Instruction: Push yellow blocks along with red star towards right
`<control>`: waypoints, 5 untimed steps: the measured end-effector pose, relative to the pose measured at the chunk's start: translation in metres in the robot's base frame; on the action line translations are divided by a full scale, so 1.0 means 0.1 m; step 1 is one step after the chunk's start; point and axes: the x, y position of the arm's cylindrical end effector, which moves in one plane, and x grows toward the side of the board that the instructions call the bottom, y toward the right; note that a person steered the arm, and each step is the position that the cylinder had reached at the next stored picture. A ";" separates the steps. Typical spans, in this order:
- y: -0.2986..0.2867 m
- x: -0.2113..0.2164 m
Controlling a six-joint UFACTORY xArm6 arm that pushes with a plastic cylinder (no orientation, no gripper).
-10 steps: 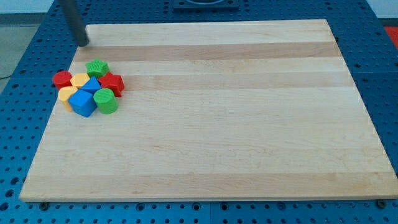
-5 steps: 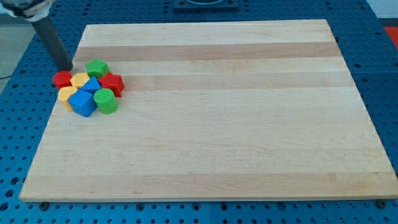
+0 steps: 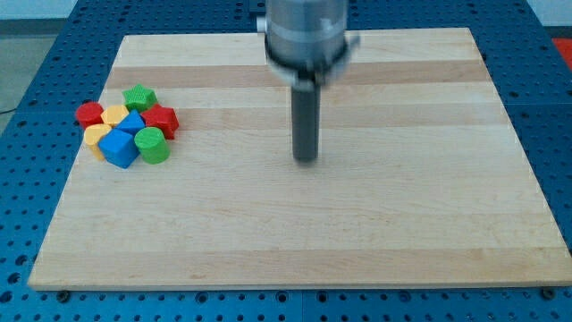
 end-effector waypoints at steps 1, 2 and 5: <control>-1.37 0.50; -2.85 0.38; -3.05 0.11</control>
